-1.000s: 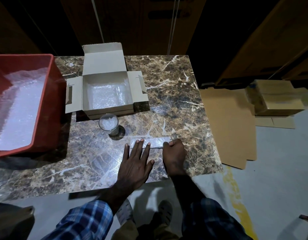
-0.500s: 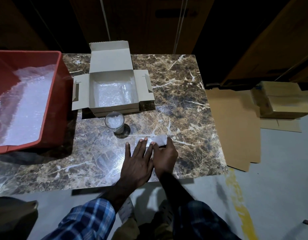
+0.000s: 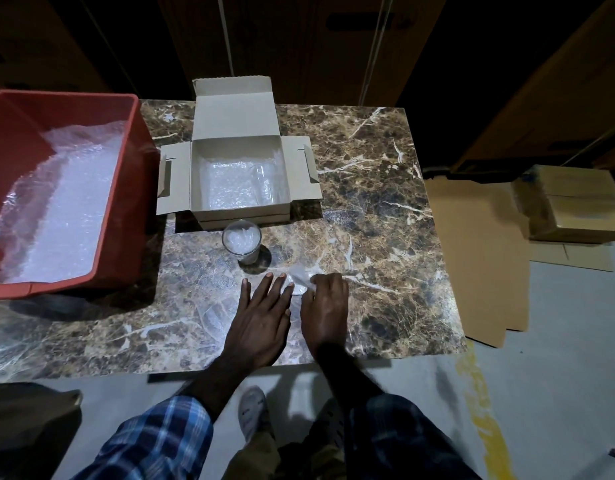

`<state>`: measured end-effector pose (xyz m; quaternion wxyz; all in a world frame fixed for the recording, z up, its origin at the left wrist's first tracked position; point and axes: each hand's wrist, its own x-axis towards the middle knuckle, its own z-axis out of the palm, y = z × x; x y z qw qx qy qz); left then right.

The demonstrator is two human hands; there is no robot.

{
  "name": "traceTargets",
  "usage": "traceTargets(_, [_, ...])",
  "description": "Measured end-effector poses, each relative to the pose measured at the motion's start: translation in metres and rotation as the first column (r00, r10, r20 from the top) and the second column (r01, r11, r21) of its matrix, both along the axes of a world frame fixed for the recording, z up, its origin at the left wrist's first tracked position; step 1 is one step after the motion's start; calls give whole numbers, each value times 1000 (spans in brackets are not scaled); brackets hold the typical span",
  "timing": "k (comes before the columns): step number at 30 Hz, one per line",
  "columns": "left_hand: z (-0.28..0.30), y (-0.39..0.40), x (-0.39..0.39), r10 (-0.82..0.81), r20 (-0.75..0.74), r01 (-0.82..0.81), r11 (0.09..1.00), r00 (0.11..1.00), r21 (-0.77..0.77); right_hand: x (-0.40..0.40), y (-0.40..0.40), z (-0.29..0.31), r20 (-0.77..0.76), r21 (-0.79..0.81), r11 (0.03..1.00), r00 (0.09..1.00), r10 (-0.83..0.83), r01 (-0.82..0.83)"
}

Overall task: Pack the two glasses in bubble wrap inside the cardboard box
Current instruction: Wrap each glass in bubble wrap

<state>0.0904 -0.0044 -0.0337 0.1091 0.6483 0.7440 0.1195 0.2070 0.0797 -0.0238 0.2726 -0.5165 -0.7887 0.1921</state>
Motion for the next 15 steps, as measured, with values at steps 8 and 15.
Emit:
traceTargets(8, [1,0,-7,-29,37,29,999,999,-14,6,-4,-12,57,52,988,988,143,-146])
traceTargets(15, [-1,-1,-5,-1,116,6,999,993,-45,14,-4,-18,-17,8,987,986,163,-163])
